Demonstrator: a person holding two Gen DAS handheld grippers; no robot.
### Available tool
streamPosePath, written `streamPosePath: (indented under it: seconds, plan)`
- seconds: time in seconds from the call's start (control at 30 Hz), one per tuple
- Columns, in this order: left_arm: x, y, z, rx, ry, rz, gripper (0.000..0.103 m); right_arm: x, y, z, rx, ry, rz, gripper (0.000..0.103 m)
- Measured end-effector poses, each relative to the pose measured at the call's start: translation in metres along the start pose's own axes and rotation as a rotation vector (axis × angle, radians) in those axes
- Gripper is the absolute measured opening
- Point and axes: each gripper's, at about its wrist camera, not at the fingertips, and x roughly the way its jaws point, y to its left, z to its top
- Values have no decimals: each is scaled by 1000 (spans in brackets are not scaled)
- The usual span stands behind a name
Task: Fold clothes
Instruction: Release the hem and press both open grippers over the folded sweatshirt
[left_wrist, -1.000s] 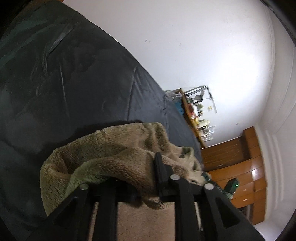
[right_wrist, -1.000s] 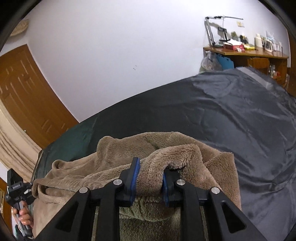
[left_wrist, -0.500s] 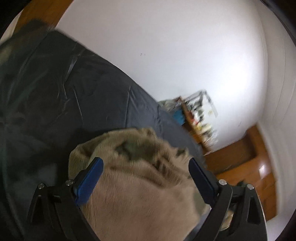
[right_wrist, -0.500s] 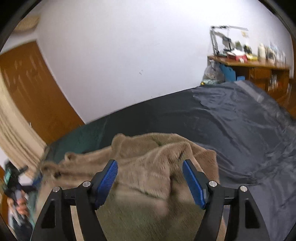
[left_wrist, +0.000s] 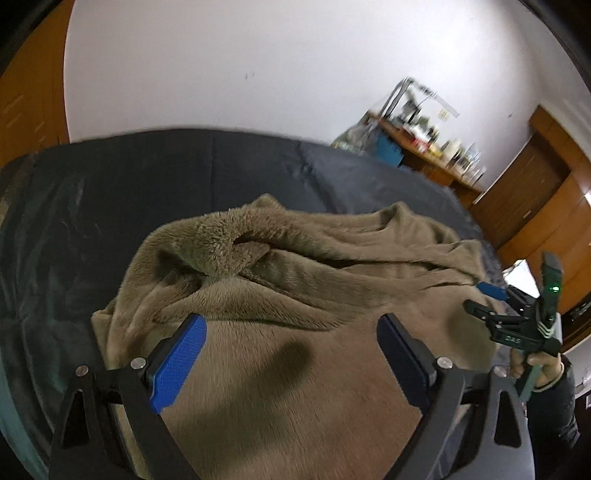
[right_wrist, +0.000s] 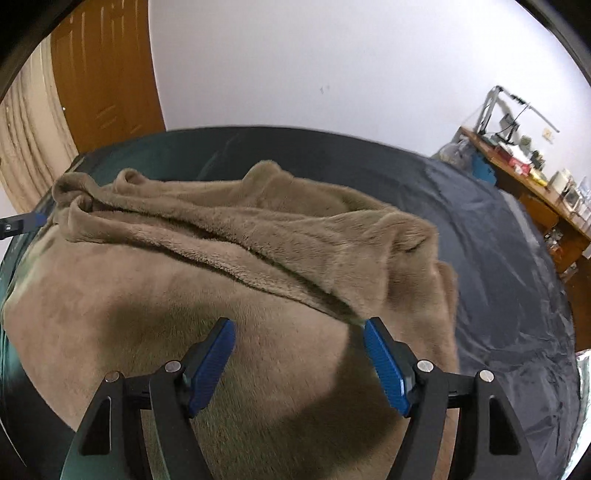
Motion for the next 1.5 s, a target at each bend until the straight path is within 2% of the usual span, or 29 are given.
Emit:
streamPosePath:
  seconds: [0.17, 0.27, 0.37, 0.47, 0.6, 0.73, 0.87, 0.97, 1.13, 1.23, 1.37, 1.43, 1.5]
  plan:
    - [24, 16, 23, -103, 47, -26, 95, 21, -7, 15, 48, 35, 49, 74]
    - [29, 28, 35, -180, 45, -76, 95, 29, -13, 27, 88, 30, 69, 74]
    - [31, 41, 45, -241, 11, -111, 96, 36, -24, 40, 143, -9, 64, 74]
    - [28, 57, 50, -287, -62, -64, 96, 43, -39, 50, 215, -53, 34, 74]
    - [42, 80, 52, -359, -62, -78, 96, 59, -56, 53, 299, -51, 55, 74]
    - [38, 91, 48, -390, -69, -136, 96, 60, -51, 50, 258, -65, 35, 74]
    - [32, 76, 48, -331, -67, -142, 96, 58, -48, 49, 259, -81, 24, 74]
    - [26, 62, 48, -255, -78, -105, 96, 50, -47, 47, 270, -103, 16, 74]
    - [19, 41, 46, -45, -118, 94, 96, 26, -40, 39, 244, -153, 1, 74]
    - [26, 35, 45, 44, -99, 142, 96, 12, -30, 34, 199, -171, -8, 74]
    - [40, 29, 43, 130, -59, 148, 95, 8, -20, 24, 153, -167, 2, 74]
    - [51, 30, 44, 138, -35, 168, 91, 10, -20, 21, 142, -159, 27, 74]
    - [60, 36, 48, 98, -14, 217, 69, 12, -20, 20, 133, -155, 37, 74]
